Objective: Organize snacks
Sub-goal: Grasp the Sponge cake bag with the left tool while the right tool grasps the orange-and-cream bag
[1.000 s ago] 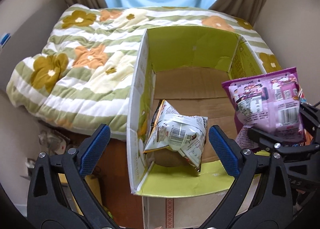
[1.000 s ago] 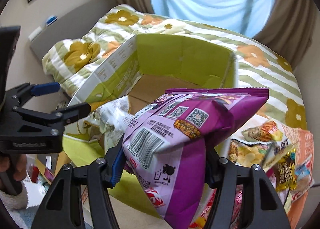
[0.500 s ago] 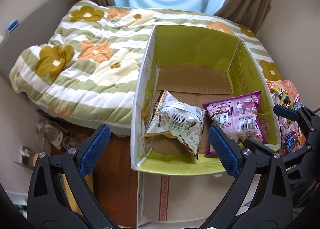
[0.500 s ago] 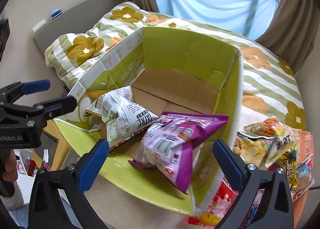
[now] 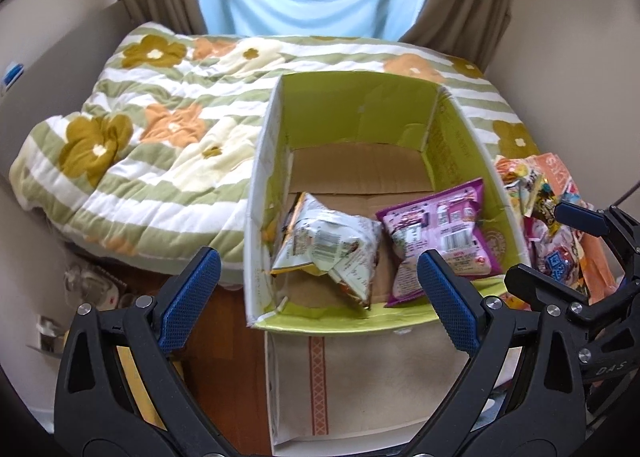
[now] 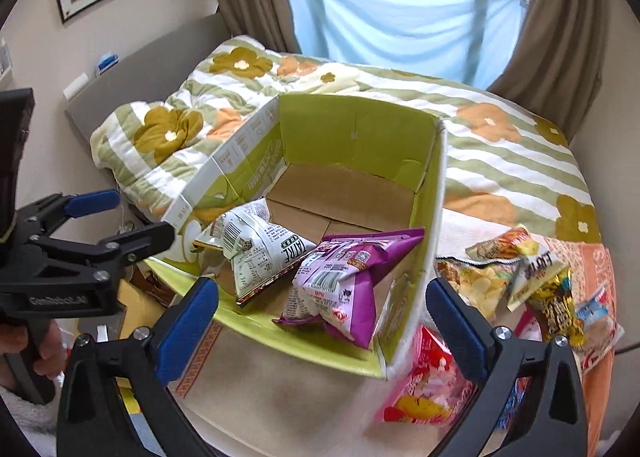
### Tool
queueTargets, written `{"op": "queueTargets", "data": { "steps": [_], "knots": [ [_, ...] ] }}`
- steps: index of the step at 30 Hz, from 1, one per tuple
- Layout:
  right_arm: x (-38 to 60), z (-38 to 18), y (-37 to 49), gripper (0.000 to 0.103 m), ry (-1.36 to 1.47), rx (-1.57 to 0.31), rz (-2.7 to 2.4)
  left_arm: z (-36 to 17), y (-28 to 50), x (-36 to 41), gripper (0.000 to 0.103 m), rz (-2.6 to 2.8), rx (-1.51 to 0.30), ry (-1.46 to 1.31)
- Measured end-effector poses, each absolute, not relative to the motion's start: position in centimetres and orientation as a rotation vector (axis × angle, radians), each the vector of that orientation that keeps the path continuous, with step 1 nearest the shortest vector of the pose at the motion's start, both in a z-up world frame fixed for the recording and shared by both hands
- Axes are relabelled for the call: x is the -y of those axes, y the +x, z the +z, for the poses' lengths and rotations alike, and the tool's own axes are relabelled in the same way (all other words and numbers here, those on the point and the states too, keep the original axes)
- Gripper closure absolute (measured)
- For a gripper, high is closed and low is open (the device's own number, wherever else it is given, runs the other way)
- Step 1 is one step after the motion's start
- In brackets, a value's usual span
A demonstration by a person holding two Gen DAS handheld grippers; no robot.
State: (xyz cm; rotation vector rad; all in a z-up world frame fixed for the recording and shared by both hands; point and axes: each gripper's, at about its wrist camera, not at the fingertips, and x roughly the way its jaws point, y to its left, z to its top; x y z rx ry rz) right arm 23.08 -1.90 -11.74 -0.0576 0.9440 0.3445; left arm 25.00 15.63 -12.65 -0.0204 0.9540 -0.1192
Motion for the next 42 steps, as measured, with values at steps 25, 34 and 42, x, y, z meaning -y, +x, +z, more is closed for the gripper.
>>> {"op": "queueTargets", "data": {
  "steps": [25, 34, 42],
  "knots": [
    [24.1, -8.1, 16.0, 0.000, 0.044, -0.904, 0.061, -11.0, 22.8, 8.0, 0.005, -0.506, -0.877, 0.172],
    [33.0, -11.8, 17.2, 0.000, 0.057, -1.015, 0.085, -15.1, 22.0, 17.0, 0.005, -0.568, -0.942, 0.369],
    [35.9, -16.9, 19.2, 0.000, 0.089, -1.125, 0.176, -19.4, 22.1, 21.3, 0.005, -0.632, -0.997, 0.630]
  ]
}}
